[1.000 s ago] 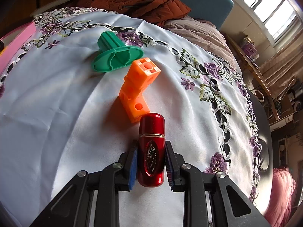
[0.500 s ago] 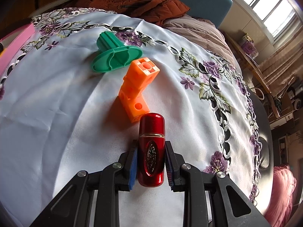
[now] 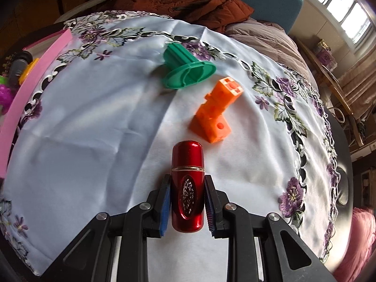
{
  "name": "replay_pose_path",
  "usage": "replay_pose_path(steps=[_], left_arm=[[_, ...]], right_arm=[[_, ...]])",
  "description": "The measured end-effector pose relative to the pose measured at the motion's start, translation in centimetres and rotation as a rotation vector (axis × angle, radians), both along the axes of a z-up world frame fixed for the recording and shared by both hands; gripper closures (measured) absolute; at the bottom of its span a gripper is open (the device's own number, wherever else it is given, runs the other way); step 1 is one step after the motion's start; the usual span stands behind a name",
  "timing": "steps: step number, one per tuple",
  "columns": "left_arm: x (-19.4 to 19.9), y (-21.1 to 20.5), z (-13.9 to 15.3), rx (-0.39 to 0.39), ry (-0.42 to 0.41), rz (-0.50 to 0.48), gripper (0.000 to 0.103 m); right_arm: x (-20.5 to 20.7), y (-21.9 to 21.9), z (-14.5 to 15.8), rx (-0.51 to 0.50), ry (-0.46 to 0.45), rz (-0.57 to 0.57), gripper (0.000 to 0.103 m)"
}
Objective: Organize rigid objects
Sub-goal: 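Carry the lavender soap into the tray and open the left gripper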
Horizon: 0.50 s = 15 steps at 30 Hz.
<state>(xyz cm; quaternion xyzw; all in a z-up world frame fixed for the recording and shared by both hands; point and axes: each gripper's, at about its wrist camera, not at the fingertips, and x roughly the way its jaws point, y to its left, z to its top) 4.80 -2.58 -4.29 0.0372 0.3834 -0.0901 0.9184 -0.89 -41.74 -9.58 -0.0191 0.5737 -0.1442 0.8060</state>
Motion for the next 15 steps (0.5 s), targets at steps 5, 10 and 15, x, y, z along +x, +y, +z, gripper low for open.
replay_pose_path(steps=[5,10,15], left_arm=[[0.0,0.5,-0.2,-0.005,0.006,0.008,0.058],[-0.1,1.1,-0.5,-0.008,0.011,0.019,0.058],[0.0,1.7,-0.8,-0.01,0.021,0.029,0.058]], right_arm=[[0.3,2.3,0.2,0.042,-0.013,0.037,0.077],[0.3,4.1,0.5,0.111,-0.042,0.042,0.077],[0.3,5.4,1.5,0.199,-0.105,0.033,0.077]])
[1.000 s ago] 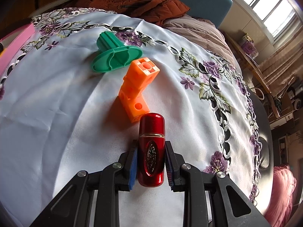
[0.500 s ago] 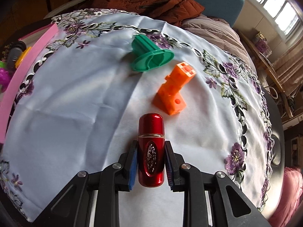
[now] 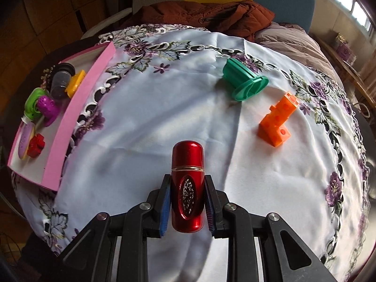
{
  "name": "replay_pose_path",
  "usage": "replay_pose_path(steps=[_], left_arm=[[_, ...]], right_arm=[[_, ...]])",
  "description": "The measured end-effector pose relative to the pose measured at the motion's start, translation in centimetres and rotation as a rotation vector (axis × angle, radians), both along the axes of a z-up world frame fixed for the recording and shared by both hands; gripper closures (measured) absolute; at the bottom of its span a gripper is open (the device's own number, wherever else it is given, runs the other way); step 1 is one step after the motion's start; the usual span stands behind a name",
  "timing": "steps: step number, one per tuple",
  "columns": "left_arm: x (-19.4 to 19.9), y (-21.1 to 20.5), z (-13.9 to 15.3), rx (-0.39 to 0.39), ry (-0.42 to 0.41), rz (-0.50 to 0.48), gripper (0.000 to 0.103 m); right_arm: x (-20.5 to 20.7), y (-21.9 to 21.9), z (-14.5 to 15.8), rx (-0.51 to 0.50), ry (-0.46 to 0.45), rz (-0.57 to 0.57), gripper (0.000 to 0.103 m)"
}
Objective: Organize rigid objects
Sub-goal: 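Carry the lavender soap into the tray and open the left gripper, then carry the red cylinder into the tray and open the right gripper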
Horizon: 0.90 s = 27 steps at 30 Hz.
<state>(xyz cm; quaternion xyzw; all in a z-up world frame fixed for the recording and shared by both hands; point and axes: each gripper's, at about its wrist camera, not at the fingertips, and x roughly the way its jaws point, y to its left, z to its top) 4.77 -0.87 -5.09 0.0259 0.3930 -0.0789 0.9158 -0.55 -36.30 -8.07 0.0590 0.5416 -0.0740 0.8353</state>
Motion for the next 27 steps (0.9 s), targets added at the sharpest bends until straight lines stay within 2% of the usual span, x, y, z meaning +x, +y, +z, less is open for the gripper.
replay_pose_path(steps=[8,18,23,27], left_arm=[[0.1,0.8,-0.4,-0.005,0.004,0.018,0.058],[0.3,1.8,-0.6,-0.01,0.012,0.038,0.058],[0.4,2.9,-0.9,-0.006,0.024,0.062,0.058],[0.6,3.7,-1.1,-0.011,0.03,0.083,0.058]], right_arm=[[0.8,3.2,2.2,0.046,-0.089,0.036,0.077],[3.0,10.1,5.0,0.107,-0.187,0.173,0.077],[4.9,14.1,4.5,0.13,-0.19,0.234,0.077],[6.4,16.8,3.2,0.111,-0.167,0.258,0.077]])
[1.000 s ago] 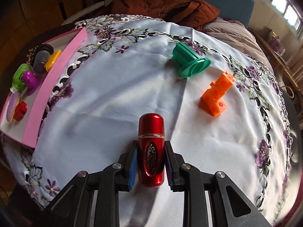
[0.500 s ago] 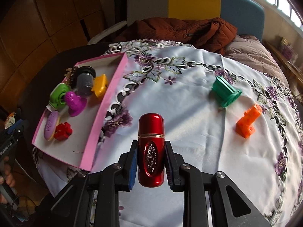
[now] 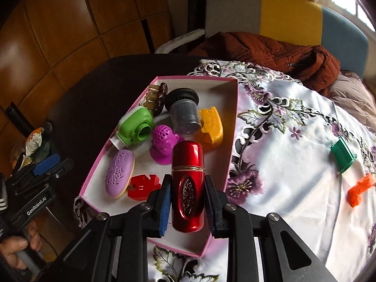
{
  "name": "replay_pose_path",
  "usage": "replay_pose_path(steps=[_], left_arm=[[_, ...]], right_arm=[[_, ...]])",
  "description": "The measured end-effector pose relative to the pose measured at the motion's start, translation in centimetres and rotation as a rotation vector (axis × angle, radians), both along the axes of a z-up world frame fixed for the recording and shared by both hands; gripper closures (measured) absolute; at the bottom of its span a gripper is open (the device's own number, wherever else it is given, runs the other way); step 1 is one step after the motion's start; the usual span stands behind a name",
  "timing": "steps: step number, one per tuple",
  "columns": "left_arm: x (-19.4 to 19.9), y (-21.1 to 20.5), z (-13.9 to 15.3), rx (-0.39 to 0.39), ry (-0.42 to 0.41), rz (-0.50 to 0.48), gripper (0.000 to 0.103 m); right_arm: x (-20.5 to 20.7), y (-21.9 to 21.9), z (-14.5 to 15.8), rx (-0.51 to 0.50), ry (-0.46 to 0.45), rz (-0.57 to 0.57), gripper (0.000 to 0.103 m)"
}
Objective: Organize rigid objects
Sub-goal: 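Carry the red cylinder into the tray and open the right gripper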
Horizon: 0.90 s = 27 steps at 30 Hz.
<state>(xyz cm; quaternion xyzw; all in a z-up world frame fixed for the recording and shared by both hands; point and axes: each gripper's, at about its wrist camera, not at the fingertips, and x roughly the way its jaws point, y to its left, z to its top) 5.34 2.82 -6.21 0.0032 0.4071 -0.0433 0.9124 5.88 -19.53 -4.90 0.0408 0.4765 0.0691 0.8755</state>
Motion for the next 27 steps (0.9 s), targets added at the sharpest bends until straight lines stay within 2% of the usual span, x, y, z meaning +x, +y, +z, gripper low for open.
replay_pose_path(steps=[6,8,16,20,27], left_arm=[[0.1,0.2,-0.4,-0.004,0.012,-0.005,0.058],[0.2,0.2,-0.6,-0.006,0.015,-0.009,0.058],[0.2,0.2,-0.9,-0.012,0.026,-0.005,0.058],[0.1,0.1,-0.7,-0.011,0.022,-0.007,0.058],[-0.5,-0.5,0.1,-0.01,0.002,-0.027,0.058]], right_arm=[[2.4,2.1,-4.0,-0.047,0.098,-0.01,0.077],[2.3,2.3,-4.4,-0.047,0.092,-0.009,0.074],[1.1,2.0,-3.6,-0.021,0.067,-0.007,0.067],[0.0,2.2,-2.4,-0.03,0.009,0.003,0.058],[-2.1,1.4,0.5,-0.08,-0.1,-0.013,0.054]])
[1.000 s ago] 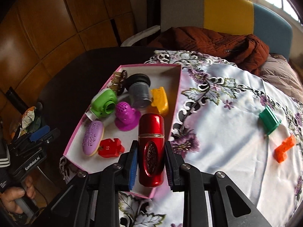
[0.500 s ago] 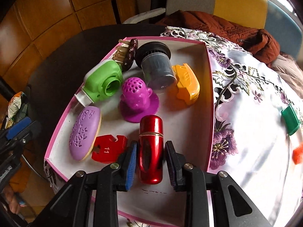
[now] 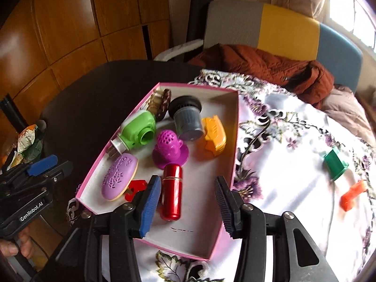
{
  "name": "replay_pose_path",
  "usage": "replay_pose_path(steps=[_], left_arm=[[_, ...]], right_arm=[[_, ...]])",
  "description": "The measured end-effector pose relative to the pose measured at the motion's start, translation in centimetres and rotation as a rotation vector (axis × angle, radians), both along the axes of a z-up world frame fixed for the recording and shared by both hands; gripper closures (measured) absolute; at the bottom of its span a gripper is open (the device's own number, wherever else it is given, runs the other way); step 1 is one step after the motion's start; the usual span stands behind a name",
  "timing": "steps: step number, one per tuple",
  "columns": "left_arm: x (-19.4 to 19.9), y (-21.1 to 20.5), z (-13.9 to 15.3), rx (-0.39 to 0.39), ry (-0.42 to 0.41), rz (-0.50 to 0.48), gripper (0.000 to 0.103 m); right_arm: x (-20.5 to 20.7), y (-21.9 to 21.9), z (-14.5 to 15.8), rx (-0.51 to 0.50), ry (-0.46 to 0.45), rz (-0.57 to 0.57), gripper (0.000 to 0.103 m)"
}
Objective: Organize rigid objects
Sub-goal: 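Carry the red cylinder into the tray and open the right gripper, then move both grippers from the tray back to the green spool and orange block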
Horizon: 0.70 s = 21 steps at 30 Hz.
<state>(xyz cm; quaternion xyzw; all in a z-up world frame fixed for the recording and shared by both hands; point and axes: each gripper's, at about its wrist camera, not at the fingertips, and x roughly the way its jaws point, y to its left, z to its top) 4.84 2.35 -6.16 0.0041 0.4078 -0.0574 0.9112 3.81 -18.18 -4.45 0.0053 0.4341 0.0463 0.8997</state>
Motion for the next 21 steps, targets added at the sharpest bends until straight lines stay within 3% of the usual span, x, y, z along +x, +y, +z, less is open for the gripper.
replay_pose_path(steps=[10,21], left_arm=[[-0.6,-1.2,1.2,0.006,-0.03,-0.035,0.058],[-1.5,-4.3,2.0,0.025,-0.047,-0.132,0.058]], right_arm=[[-1.7,-4.1,2.7,-0.07,-0.075,-0.075,0.049],[-3.6,-12.6,3.5,-0.159,-0.072,-0.24,0.04]])
